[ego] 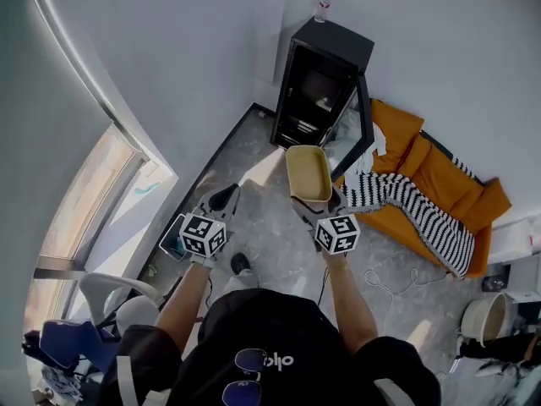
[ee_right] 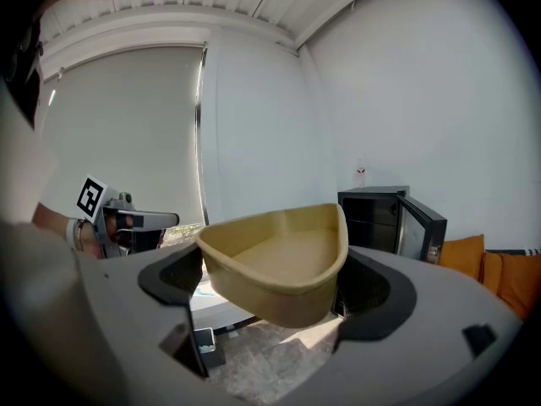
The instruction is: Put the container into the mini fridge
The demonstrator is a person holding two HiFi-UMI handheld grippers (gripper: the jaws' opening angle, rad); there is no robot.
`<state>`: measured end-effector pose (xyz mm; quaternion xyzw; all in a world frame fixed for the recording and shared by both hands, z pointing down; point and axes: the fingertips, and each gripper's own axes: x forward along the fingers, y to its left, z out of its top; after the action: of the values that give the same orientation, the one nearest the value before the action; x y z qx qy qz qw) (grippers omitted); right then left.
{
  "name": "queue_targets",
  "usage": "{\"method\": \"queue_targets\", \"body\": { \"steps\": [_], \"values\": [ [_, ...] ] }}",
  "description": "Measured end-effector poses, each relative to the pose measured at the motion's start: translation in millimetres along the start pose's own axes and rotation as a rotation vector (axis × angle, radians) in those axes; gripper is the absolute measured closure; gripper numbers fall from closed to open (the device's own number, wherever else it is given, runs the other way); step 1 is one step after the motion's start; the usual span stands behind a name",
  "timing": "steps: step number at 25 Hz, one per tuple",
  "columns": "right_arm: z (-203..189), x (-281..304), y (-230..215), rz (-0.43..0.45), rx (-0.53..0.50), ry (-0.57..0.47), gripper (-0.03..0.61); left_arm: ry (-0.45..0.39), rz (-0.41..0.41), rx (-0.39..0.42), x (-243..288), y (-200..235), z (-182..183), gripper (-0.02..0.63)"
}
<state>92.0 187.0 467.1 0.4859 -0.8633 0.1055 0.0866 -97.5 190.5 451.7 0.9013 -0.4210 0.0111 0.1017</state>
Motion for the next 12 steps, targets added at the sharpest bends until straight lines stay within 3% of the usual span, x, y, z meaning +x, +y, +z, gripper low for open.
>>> {"method": "queue_targets", "body": {
  "steps": [12],
  "values": [
    [21, 90, 20, 0.014, -0.033, 0.026, 0.071, -0.005, 0.002, -0.040, 13, 85, 2, 0.607]
  ]
}}
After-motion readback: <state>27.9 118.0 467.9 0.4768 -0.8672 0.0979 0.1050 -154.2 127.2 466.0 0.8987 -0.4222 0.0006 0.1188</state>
